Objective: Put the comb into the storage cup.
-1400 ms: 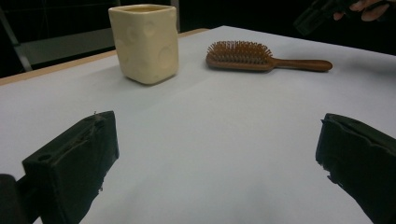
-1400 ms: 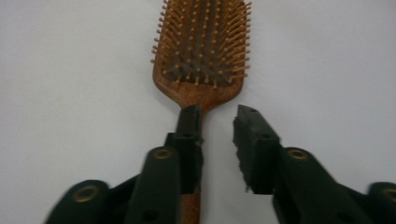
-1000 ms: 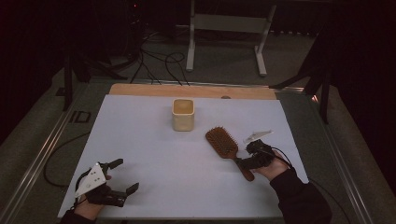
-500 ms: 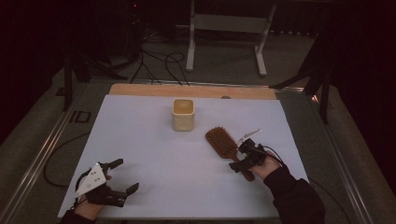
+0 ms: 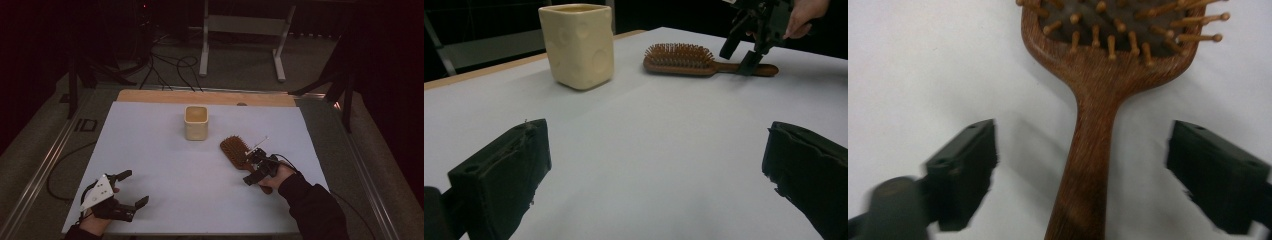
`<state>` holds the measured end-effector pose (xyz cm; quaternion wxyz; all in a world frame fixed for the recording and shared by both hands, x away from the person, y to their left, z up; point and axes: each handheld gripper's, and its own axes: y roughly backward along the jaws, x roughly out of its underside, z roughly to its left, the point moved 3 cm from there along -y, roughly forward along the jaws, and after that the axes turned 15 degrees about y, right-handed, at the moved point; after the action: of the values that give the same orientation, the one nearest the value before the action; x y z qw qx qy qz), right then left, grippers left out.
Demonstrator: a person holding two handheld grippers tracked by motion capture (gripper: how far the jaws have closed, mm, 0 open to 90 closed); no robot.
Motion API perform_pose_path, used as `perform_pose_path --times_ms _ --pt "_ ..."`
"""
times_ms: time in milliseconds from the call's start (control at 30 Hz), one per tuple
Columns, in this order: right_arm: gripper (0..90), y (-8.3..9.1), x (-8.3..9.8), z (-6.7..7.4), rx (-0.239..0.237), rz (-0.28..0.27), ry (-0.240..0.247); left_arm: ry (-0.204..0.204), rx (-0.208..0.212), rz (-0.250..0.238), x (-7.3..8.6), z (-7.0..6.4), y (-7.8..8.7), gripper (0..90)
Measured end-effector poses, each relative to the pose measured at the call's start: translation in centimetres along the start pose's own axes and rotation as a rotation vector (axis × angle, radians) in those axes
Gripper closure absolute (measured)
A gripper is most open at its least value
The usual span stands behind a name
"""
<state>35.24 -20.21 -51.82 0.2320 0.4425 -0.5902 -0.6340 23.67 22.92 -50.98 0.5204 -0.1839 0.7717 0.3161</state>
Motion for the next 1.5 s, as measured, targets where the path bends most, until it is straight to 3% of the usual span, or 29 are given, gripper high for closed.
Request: perform_pose_path --times_ms 67,100,133,267,400,500,533,933,1133,1333,1500 --pt "17.5 0.0 -0.2 0.0 0.001 0.000 -0.005 0.000 0.001 0.000 0.0 0.0 0.0 0.0" --pt "27.8 0.1 -0.5 -0.2 0.021 -0.002 -0.017 0.000 0.000 0.001 0.0 0.0 0.0 0.1" --pt "30.4 0.1 -0.6 -0.4 0.024 -0.006 -0.030 0.000 0.001 0.000 0.0 0.0 0.0 0.0" --pt "34.1 0.1 -0.8 -0.6 0.026 0.005 -0.032 0.002 0.000 -0.001 0.0 0.0 0.0 0.0" --pt "47.5 -0.3 -1.0 -0.6 0.026 0.046 -0.023 0.002 0.002 0.001 0.0 0.0 0.0 0.0" --pt "51.8 -0.4 -1.0 -0.7 0.025 0.059 -0.025 0.002 0.002 0.000 0.0 0.0 0.0 0.0" --pt "58.9 -0.4 -1.1 -0.8 0.036 0.081 -0.017 0.003 0.002 0.001 0.0 0.0 0.0 0.1" --pt "67.4 -0.6 -1.5 -1.0 -0.006 0.122 0.000 0.006 0.005 0.001 0.0 0.0 0.0 0.0" --pt "71.6 -0.7 -1.6 -1.1 -0.006 0.134 -0.039 0.006 0.005 0.002 0.0 0.0 0.0 0.0" --pt "73.3 -0.6 -1.3 -0.7 0.021 0.100 -0.033 0.005 0.004 0.007 0.1 0.0 -0.1 0.0" --pt "73.3 -0.5 -0.3 -0.3 0.053 0.005 -0.054 0.009 0.003 0.007 0.1 0.1 -0.1 0.0"
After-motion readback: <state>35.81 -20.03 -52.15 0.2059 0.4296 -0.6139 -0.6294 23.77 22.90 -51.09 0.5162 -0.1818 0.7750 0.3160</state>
